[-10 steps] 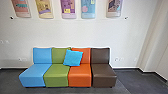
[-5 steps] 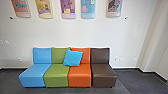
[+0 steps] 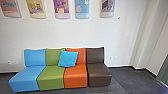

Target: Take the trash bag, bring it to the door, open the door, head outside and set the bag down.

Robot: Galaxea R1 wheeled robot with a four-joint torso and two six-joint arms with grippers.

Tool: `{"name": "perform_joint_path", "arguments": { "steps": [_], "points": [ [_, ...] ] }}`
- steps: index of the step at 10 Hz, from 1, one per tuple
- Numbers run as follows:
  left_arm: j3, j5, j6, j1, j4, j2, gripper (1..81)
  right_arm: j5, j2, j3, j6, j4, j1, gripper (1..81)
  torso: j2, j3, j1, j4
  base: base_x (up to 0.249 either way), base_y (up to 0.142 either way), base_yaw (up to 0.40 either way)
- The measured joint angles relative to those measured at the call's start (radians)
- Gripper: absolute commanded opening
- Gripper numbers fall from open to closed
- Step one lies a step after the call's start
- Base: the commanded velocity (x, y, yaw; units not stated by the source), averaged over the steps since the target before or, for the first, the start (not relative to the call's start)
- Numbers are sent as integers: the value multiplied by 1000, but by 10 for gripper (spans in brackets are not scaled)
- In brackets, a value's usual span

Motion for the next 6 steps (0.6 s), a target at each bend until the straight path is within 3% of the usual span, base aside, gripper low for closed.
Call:
{"name": "perform_joint_path", "arguments": {
  "steps": [6],
  "points": [
    [-1, -1, 0, -2, 0, 0, 10, 0, 1, 0, 0, 0, -5, 811, 0, 0, 0, 0, 0, 0, -224]
  ]
}}
